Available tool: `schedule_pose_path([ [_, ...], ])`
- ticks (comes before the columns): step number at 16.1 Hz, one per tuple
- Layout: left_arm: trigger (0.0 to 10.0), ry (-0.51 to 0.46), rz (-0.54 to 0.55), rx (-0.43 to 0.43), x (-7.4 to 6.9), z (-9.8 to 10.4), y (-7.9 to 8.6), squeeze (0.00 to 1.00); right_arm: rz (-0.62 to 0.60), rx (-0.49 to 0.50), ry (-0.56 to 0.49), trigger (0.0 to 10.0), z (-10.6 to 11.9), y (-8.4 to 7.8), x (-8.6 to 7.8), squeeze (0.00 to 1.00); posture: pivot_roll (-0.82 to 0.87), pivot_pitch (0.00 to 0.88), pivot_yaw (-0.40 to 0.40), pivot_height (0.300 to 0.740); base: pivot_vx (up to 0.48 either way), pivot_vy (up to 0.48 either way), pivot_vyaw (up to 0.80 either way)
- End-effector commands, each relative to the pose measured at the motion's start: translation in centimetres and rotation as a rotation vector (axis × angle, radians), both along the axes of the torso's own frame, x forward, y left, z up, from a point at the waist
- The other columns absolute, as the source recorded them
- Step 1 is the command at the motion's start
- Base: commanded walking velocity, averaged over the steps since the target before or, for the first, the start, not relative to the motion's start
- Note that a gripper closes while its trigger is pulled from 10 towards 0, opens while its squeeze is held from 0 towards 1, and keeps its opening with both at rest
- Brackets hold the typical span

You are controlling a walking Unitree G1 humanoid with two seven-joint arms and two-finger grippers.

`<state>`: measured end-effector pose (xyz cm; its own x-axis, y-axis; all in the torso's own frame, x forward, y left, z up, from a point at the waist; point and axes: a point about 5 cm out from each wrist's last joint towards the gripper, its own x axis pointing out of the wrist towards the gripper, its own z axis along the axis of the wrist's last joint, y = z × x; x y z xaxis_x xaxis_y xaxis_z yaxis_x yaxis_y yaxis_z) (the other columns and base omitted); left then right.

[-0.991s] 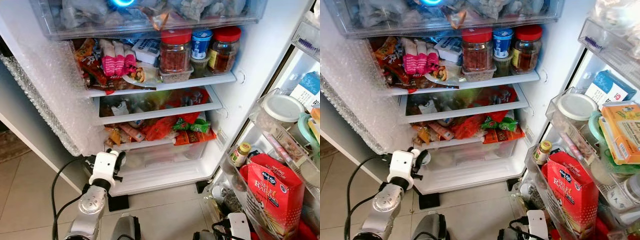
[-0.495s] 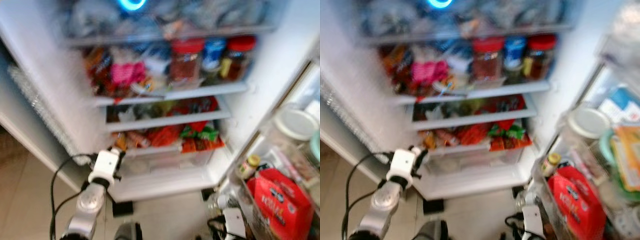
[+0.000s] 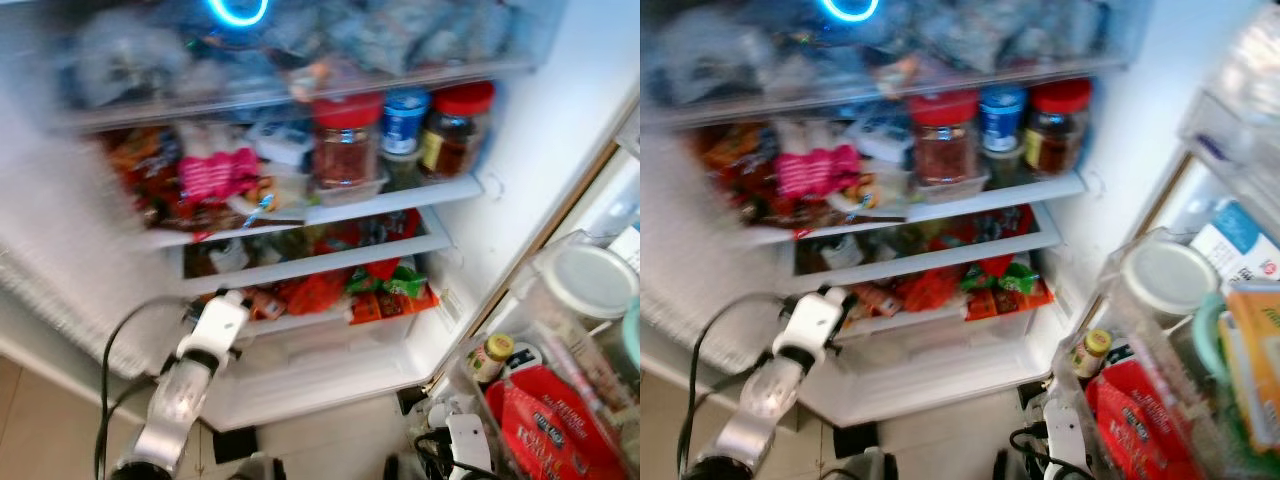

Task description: Restocking fridge

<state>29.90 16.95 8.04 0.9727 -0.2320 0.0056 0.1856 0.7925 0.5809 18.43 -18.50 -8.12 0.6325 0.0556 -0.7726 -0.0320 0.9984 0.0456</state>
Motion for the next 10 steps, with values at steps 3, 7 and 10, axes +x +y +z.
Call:
schedule_pose_path([
  [3,10.0,-0.047,-0.139,0.264,-0.4,0.4,-2.0,0.00,-0.024,-0.017,0.047,10.0,-0.5,-0.8,-1.2,0.00,-0.02,0.134,0.006,0.652,0.273,0.000,0.00],
  [7,10.0,-0.052,-0.185,0.554,-0.3,-0.5,-1.0,0.00,-0.022,-0.009,0.047,10.0,-0.5,-0.7,-1.1,0.00,-0.02,0.131,0.010,0.652,0.000,0.000,0.00],
  [10,10.0,-0.057,-0.175,0.631,-0.2,-0.6,-0.7,0.00,-0.025,-0.005,0.045,10.0,-0.5,-0.6,-1.1,0.00,-0.02,0.130,0.011,0.652,0.000,0.000,0.00],
])
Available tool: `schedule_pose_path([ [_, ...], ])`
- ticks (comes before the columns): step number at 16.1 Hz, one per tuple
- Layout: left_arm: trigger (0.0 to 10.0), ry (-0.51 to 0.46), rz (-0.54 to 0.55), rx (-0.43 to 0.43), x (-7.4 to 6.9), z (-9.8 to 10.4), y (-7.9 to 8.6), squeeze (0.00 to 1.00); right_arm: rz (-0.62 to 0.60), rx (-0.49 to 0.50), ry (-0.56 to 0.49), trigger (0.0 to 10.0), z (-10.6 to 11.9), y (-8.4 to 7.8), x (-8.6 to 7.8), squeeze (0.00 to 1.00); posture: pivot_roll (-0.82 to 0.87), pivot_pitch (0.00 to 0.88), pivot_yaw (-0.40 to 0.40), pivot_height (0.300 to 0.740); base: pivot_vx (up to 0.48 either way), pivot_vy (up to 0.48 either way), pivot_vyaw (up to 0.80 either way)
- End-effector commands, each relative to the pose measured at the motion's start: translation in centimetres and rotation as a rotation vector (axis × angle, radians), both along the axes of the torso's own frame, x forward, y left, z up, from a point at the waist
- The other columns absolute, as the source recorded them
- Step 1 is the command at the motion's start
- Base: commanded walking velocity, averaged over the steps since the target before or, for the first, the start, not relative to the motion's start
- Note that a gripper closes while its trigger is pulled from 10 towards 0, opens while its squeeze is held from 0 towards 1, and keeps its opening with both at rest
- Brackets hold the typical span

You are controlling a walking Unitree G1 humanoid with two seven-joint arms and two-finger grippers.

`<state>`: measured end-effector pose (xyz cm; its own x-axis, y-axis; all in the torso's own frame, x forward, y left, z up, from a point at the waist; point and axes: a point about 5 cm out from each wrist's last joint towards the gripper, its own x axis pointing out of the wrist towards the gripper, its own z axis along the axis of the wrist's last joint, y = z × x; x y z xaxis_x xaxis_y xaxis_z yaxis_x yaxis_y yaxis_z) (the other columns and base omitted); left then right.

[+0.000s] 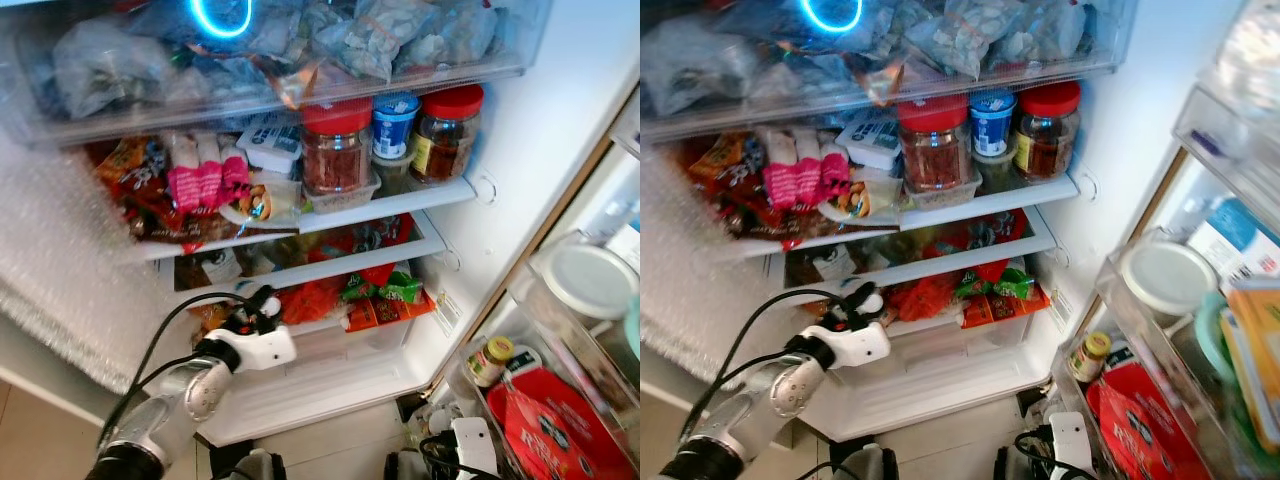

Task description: Restocking fridge

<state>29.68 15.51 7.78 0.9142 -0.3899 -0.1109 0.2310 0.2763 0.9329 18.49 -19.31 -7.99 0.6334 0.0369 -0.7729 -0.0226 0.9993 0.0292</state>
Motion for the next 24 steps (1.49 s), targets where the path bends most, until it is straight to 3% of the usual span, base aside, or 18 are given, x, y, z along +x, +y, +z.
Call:
schedule_pose_path([
  [1,10.0,0.005,0.023,0.106,0.1,-0.4,1.0,0.00,-0.020,0.015,0.043,10.0,-0.6,0.2,-1.2,0.00,-0.02,0.130,0.012,0.652,0.000,0.000,0.00],
  [3,10.0,-0.031,0.081,0.157,0.6,0.0,1.9,0.00,-0.019,0.018,0.042,10.0,-0.6,0.2,-1.2,0.00,-0.02,0.130,0.010,0.652,0.000,0.000,0.00],
  [5,10.0,-0.048,0.106,0.154,0.8,0.1,2.1,0.00,-0.017,0.020,0.042,10.0,-0.6,0.2,-1.2,0.00,-0.02,0.130,0.009,0.652,0.000,0.000,0.00],
  [9,10.0,-0.084,0.090,0.161,1.2,0.3,1.8,0.00,-0.016,0.020,0.041,10.0,-0.6,0.2,-1.2,0.00,-0.02,0.130,0.009,0.652,0.000,0.000,0.00],
  [12,10.0,-0.070,0.070,0.083,2.0,-0.1,1.1,0.00,-0.016,0.021,0.043,10.0,-0.7,0.2,-1.3,0.00,-0.02,0.133,0.010,0.652,0.000,0.000,0.00],
  [23,10.0,-0.082,0.054,0.091,2.6,-0.7,1.3,0.00,-0.016,0.022,0.044,10.0,-0.7,0.2,-1.3,0.00,-0.03,0.136,0.009,0.652,0.000,0.000,0.00],
  [24,10.0,-0.228,-0.067,0.048,2.2,0.9,-0.5,0.00,-0.023,0.026,0.044,10.0,-0.7,0.3,-1.4,0.00,-0.03,0.143,0.015,0.652,0.000,0.000,0.00],
])
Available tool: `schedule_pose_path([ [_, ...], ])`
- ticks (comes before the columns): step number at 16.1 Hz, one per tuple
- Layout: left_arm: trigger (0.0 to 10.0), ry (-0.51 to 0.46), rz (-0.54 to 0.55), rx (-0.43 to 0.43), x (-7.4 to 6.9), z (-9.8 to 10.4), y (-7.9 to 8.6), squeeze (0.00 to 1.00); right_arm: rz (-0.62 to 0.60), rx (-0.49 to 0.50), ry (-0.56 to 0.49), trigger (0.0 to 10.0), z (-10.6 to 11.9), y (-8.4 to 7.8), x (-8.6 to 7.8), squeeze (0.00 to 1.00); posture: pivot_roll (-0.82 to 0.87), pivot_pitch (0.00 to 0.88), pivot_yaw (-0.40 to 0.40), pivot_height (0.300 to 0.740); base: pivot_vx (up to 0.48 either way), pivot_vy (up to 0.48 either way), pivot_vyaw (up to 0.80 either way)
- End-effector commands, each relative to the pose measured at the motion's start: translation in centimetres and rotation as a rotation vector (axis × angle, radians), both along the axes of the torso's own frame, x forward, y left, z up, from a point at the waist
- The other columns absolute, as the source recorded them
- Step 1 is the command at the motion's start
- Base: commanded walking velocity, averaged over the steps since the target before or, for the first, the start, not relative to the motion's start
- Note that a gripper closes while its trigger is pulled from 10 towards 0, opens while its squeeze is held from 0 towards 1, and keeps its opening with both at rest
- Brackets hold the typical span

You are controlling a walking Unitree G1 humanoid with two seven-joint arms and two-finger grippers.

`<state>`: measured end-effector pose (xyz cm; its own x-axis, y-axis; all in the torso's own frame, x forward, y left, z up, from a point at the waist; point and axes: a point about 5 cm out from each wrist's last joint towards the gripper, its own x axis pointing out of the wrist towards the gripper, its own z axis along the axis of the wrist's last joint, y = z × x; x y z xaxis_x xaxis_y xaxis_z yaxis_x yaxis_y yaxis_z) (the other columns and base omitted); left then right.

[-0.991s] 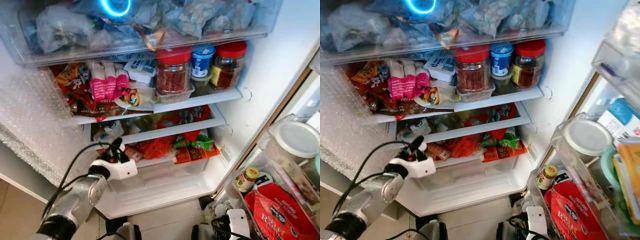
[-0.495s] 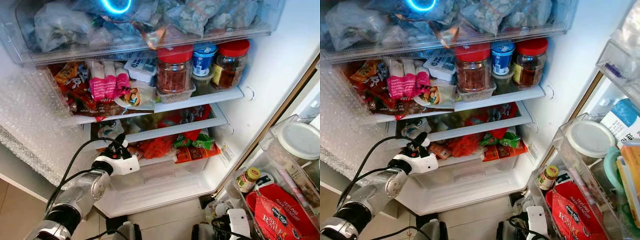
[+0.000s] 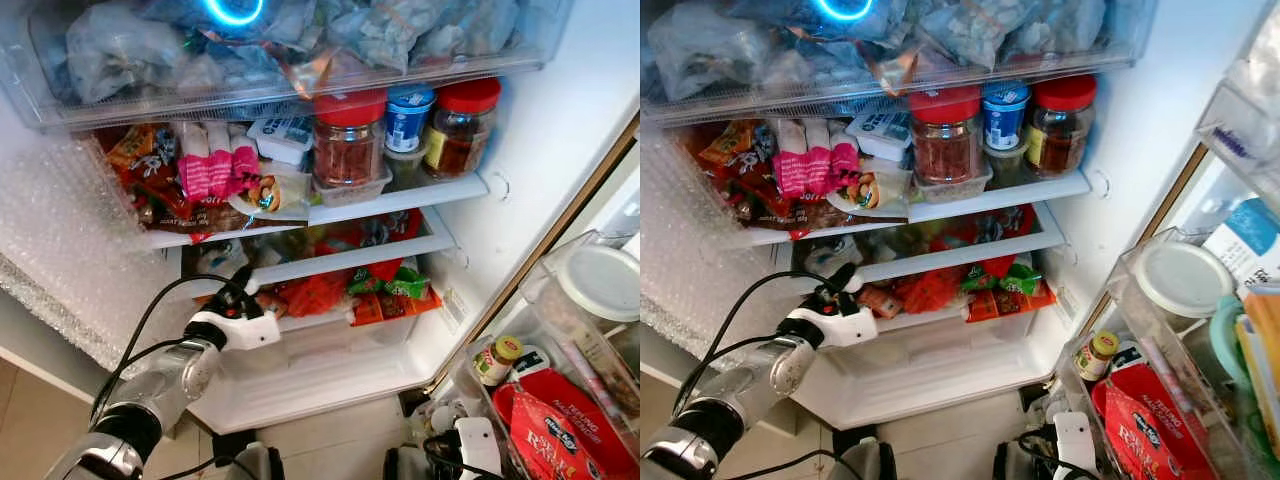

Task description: Restocking fridge

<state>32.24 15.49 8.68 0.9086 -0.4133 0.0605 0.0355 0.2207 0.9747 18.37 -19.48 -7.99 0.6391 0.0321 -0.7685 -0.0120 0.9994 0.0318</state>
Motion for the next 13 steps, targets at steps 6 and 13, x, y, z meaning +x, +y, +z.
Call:
schedule_pose_path([
  [6,10.0,-0.090,-0.066,0.085,-0.1,0.9,-0.1,0.00,-0.013,0.028,0.049,10.0,-0.7,0.6,-1.3,0.00,-0.02,0.141,0.020,0.652,0.000,0.000,0.00],
  [13,10.0,0.022,0.011,-0.046,-0.2,-0.6,0.1,0.00,-0.012,0.030,0.052,10.0,-0.7,0.6,-1.3,0.00,-0.02,0.144,0.022,0.652,0.000,0.000,0.00],
])
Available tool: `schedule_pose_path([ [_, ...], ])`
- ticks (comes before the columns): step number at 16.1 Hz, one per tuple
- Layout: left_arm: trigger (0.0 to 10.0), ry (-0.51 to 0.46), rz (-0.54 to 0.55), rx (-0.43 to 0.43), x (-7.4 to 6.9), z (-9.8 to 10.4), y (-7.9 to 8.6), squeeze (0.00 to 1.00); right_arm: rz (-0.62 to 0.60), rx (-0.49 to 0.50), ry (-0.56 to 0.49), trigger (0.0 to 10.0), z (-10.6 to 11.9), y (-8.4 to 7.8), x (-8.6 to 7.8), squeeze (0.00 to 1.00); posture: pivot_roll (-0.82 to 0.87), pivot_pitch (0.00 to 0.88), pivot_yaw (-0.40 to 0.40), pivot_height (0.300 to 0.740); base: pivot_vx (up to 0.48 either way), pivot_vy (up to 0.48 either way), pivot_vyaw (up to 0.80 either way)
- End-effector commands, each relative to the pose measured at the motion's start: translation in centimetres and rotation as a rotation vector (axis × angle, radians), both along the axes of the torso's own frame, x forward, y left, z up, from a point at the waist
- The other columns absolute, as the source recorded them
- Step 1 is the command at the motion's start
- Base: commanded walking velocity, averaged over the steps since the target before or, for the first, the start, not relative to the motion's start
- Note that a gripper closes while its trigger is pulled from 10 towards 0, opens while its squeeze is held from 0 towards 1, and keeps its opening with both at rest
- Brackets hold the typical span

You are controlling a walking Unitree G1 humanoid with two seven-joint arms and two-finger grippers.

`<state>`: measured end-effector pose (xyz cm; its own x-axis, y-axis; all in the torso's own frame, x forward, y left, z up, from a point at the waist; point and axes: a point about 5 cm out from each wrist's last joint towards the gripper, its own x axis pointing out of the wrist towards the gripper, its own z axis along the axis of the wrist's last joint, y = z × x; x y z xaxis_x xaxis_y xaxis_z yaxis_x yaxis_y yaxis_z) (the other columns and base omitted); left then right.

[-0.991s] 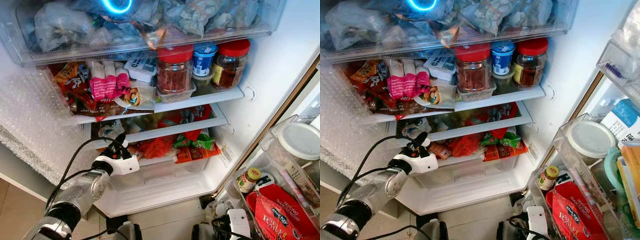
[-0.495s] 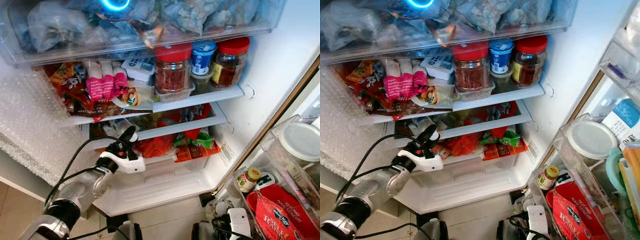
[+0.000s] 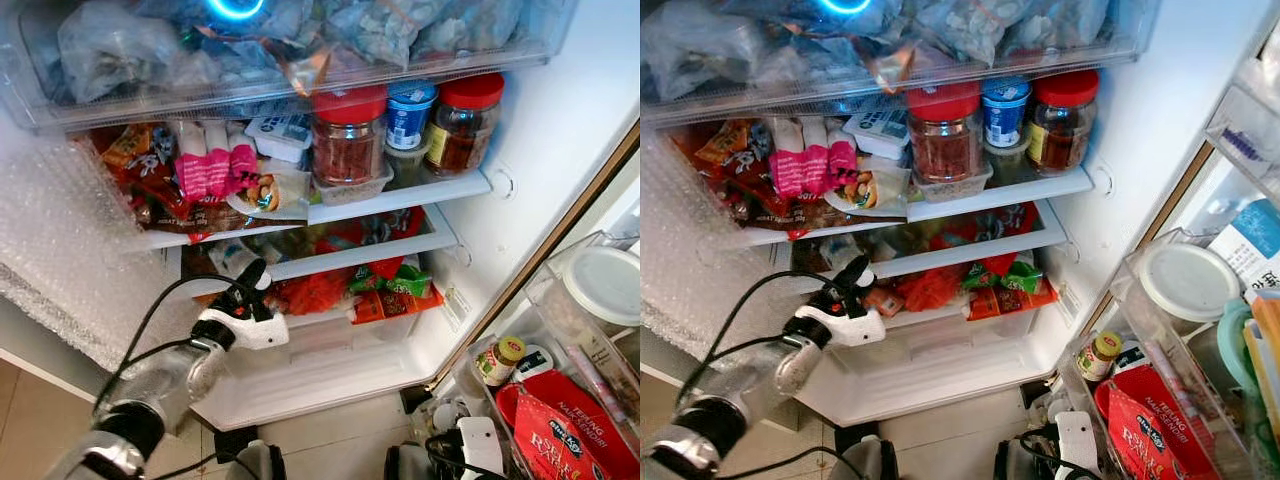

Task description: Restocking fridge

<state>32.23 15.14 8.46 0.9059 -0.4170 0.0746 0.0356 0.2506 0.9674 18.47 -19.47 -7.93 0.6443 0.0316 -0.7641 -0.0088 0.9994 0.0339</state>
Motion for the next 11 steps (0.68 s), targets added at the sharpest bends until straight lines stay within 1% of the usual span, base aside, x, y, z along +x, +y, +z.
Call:
schedule_pose_path([
  [1,10.0,0.018,0.019,-0.007,-0.15,-0.33,0.41,0.00,-0.010,0.029,0.058,10.0,-0.80,0.61,-1.38,0.00,-0.02,0.144,0.022,0.652,0.000,0.000,0.00],
  [5,10.0,0.020,0.027,-0.008,0.13,-0.17,0.44,0.00,-0.010,0.028,0.059,10.0,-0.79,0.64,-1.34,0.00,-0.02,0.139,0.026,0.652,0.000,0.000,0.00],
  [8,10.0,0.028,0.037,-0.024,0.26,-0.12,0.51,0.00,0.005,0.025,0.058,10.0,-0.77,0.68,-1.29,0.00,-0.02,0.138,0.025,0.652,0.280,0.000,0.00],
  [11,10.0,0.031,0.043,-0.031,0.26,-0.15,0.54,0.00,-0.005,0.028,0.059,10.0,-0.79,0.67,-1.32,0.00,-0.02,0.136,0.025,0.652,0.293,0.000,0.00],
])
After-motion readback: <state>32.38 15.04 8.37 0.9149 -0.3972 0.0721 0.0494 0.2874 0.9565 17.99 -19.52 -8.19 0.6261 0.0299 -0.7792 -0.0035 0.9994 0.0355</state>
